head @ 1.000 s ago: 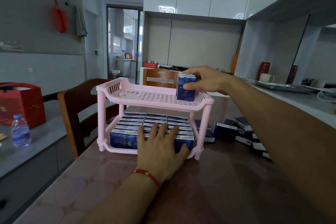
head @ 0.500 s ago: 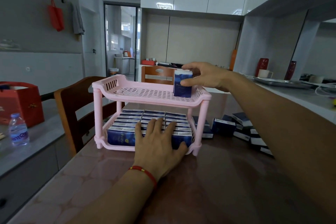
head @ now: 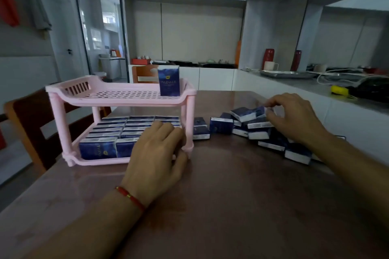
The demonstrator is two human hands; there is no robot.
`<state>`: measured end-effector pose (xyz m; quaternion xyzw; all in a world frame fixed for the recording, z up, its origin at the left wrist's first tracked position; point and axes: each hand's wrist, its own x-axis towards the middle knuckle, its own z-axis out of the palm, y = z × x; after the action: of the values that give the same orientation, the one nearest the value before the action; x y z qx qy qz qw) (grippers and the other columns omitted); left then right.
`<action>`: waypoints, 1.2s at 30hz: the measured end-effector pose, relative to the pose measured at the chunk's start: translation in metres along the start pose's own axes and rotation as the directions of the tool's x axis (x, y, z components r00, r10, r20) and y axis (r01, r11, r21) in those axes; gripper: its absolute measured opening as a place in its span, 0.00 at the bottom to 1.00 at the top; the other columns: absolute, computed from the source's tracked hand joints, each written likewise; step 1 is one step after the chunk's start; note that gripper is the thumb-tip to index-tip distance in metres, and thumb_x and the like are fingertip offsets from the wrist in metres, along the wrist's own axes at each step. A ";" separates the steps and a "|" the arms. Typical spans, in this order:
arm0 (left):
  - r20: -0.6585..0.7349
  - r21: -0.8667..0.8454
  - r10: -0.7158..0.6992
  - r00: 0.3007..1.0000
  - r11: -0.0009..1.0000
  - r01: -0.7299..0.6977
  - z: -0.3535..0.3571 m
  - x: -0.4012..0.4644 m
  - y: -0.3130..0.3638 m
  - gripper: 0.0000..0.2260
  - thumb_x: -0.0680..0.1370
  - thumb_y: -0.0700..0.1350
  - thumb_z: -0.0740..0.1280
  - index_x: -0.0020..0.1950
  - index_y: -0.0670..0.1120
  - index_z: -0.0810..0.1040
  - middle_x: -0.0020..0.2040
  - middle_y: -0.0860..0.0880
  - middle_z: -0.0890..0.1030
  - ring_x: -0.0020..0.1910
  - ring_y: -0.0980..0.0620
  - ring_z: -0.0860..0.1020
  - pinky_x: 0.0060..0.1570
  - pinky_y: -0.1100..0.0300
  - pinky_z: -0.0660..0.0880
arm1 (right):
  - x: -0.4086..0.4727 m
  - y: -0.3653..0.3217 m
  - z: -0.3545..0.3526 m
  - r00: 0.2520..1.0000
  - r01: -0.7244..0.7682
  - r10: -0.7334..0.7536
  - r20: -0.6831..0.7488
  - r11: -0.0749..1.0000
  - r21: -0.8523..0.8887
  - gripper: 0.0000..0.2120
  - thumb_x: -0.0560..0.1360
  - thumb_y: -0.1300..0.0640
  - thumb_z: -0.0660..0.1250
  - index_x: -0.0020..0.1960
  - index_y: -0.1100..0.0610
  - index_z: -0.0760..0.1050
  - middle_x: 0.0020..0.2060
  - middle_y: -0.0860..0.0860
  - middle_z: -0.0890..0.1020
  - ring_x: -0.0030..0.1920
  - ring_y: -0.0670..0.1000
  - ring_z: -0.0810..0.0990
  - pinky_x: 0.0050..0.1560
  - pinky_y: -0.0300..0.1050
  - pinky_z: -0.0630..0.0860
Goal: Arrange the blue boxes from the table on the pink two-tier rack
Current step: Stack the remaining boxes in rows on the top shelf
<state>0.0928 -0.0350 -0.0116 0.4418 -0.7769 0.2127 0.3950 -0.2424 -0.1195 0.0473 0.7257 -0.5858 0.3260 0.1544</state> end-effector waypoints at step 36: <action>0.332 -0.501 -0.336 0.882 0.729 0.466 0.069 0.027 0.085 0.31 0.71 0.40 0.76 0.71 0.52 0.70 0.64 0.55 0.76 0.62 0.59 0.74 0.58 0.79 0.65 | -0.041 0.021 0.037 0.963 0.196 -0.199 0.180 0.980 0.035 0.24 0.73 0.50 0.69 0.68 0.42 0.68 0.63 0.44 0.77 0.63 0.50 0.75 0.68 0.57 0.67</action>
<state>-0.0166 -0.0516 -0.0294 0.4826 -0.7280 -0.1688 0.4567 -0.2552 -0.1165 -0.0108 0.8087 -0.5193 0.2460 0.1259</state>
